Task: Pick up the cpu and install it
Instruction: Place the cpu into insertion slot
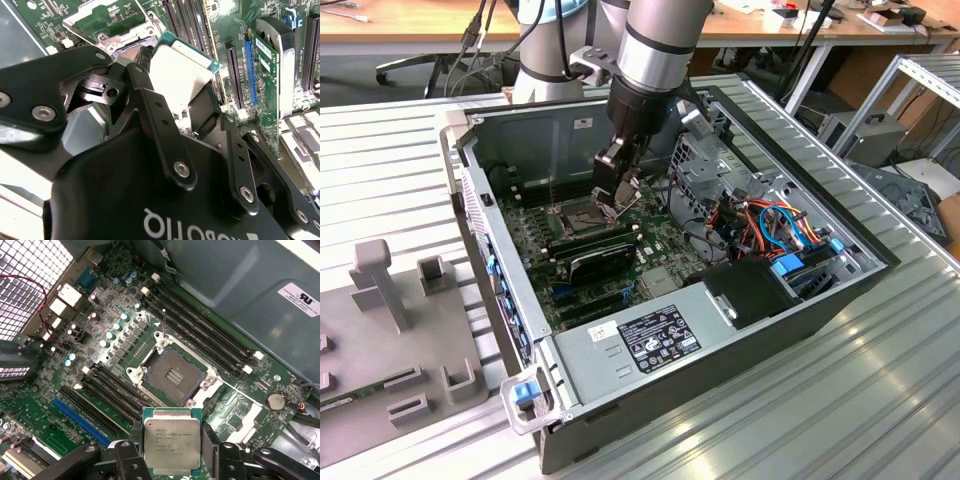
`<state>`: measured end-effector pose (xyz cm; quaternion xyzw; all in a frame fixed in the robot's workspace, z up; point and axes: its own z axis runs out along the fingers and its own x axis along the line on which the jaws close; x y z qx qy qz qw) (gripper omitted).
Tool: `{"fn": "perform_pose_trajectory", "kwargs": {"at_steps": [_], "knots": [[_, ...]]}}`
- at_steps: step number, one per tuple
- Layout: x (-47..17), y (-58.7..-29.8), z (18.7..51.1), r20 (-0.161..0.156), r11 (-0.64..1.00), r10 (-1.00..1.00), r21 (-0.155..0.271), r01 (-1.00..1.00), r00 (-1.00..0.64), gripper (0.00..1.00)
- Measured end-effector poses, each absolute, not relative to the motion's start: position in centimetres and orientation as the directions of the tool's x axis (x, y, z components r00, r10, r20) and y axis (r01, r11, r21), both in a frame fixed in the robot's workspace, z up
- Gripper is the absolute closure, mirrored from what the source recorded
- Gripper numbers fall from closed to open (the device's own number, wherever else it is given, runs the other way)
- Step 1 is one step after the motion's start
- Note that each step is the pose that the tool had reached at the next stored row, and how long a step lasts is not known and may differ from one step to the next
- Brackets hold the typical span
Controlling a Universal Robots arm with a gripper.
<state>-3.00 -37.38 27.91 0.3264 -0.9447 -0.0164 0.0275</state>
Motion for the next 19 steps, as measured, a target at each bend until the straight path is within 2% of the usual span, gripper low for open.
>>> {"fn": "perform_pose_trajectory", "kwargs": {"at_steps": [19], "knots": [[-3.0,-37.38,27.91,0.041,0.727,-0.687,0.049,-0.685,-0.726,0.45]]}}
